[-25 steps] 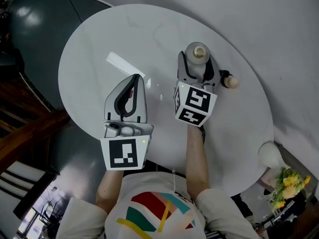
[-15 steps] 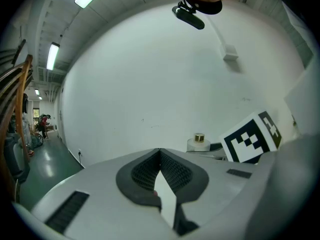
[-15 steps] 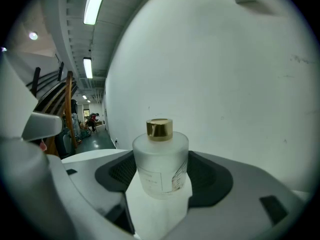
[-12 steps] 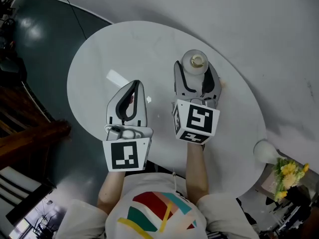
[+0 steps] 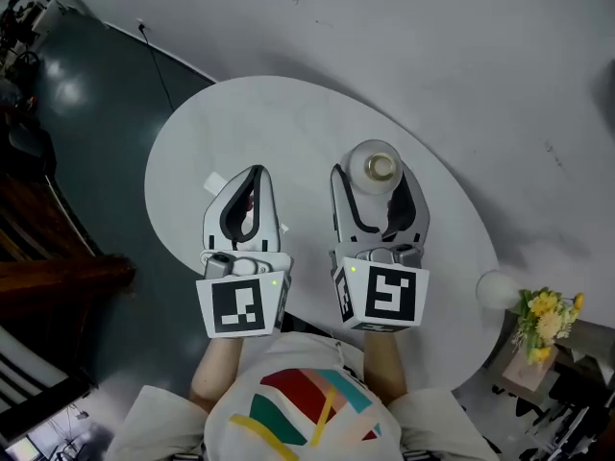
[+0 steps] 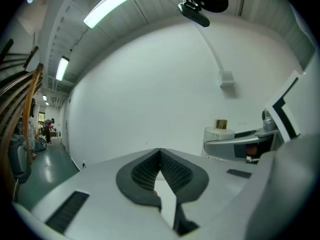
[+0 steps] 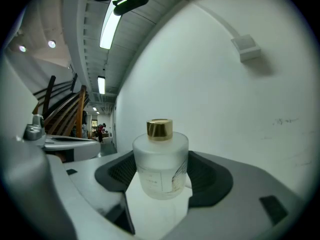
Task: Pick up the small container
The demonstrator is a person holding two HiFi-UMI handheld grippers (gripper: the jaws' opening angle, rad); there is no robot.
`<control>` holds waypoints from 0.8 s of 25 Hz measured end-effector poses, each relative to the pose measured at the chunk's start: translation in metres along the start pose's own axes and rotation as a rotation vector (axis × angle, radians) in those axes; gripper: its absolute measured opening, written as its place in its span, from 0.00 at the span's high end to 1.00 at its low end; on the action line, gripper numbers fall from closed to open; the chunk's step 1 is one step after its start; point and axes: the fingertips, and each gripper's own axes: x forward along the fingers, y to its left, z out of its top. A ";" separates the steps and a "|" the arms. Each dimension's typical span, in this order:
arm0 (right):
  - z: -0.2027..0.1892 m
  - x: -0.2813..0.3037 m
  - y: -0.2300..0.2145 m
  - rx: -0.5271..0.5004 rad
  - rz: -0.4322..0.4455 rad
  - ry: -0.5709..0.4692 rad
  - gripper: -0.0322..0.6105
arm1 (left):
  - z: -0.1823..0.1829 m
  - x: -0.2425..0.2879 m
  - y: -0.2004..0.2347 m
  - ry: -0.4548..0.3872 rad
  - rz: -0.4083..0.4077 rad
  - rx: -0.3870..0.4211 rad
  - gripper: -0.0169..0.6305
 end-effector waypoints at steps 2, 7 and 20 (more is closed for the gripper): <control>0.010 -0.018 0.008 -0.012 0.012 -0.013 0.44 | 0.014 -0.010 -0.001 -0.034 0.002 0.006 0.95; 0.023 -0.052 0.020 0.005 0.007 -0.051 0.44 | 0.039 -0.032 -0.008 -0.095 -0.024 0.050 0.95; 0.020 -0.078 0.034 -0.013 0.023 -0.027 0.44 | 0.054 -0.049 -0.018 -0.121 -0.063 0.033 0.95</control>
